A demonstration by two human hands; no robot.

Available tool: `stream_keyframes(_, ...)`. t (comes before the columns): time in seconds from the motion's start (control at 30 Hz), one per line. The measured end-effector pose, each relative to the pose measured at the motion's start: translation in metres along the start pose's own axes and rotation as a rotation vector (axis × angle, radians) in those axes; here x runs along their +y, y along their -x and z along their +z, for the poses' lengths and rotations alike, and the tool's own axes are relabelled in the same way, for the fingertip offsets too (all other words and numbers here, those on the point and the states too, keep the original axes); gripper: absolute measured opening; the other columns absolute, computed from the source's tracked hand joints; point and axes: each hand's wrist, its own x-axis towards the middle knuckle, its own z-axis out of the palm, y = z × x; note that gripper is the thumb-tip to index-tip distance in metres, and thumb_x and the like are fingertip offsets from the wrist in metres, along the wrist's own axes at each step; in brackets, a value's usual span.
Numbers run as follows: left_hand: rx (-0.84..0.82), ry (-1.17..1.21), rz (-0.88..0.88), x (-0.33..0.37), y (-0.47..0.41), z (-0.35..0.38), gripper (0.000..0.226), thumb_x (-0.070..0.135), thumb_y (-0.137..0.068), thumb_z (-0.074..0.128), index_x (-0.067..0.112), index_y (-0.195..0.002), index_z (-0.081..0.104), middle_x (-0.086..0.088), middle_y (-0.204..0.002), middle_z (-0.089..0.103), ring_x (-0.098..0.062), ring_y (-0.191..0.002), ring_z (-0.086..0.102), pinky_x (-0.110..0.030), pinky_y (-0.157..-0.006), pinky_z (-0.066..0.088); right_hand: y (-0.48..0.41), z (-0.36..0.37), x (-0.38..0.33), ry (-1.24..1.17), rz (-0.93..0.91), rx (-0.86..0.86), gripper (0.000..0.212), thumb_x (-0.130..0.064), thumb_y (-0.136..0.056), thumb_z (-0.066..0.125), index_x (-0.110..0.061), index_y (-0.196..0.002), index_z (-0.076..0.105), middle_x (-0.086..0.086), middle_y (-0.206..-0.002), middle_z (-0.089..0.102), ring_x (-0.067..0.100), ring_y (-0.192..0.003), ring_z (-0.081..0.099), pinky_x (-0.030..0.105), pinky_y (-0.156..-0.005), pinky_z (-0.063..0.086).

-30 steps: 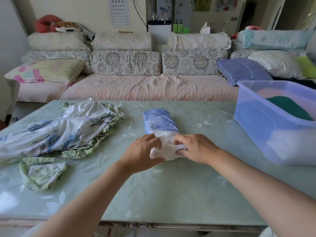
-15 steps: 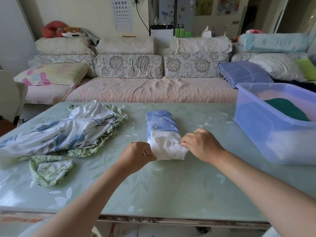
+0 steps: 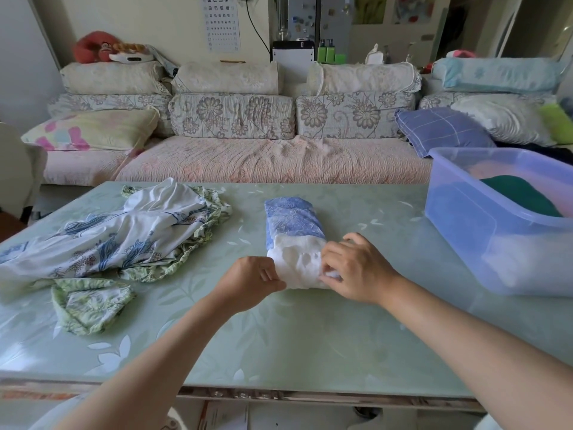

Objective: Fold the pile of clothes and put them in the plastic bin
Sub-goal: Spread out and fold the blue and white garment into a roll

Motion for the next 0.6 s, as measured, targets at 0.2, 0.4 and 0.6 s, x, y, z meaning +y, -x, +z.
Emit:
stream_keyframes(0.2,0.001,0.033,0.009,0.001,-0.002,0.000,0.029,0.031,-0.073,0.083,0.025,-0.060,0.058,0.009,-0.061,0.063,-0.002,-0.053,0.052,-0.015,-0.052,0.039,-0.002,0.009,-0.001,0.078,-0.003,-0.067,0.014,-0.017,-0.080,0.075,-0.020,-0.079,0.062,-0.003,-0.082,0.056,0.021,-0.070,0.058,0.045,-0.095,0.046)
stream_keyframes(0.4,-0.003,0.016,0.008,-0.002,-0.005,-0.003,0.029,0.031,-0.074,0.082,0.027,-0.061,0.057,0.009,-0.062,0.064,-0.003,-0.054,0.054,-0.017,-0.052,0.038,-0.003,0.010,-0.005,-0.146,0.196,-0.013,0.009,-0.023,-0.085,0.073,-0.021,-0.088,0.065,-0.010,-0.079,0.064,0.017,-0.071,0.064,0.044,-0.102,0.044)
stream_keyframes(0.6,-0.044,-0.051,0.034,-0.002,-0.005,-0.007,0.023,0.028,-0.076,0.081,0.023,-0.066,0.061,0.011,-0.064,0.063,0.001,-0.055,0.053,-0.015,-0.053,0.041,-0.005,0.009,-0.002,-0.098,0.228,-0.034,0.016,-0.031,-0.085,0.065,-0.020,-0.073,0.070,-0.008,-0.070,0.063,0.017,-0.065,0.061,0.051,-0.107,0.038)
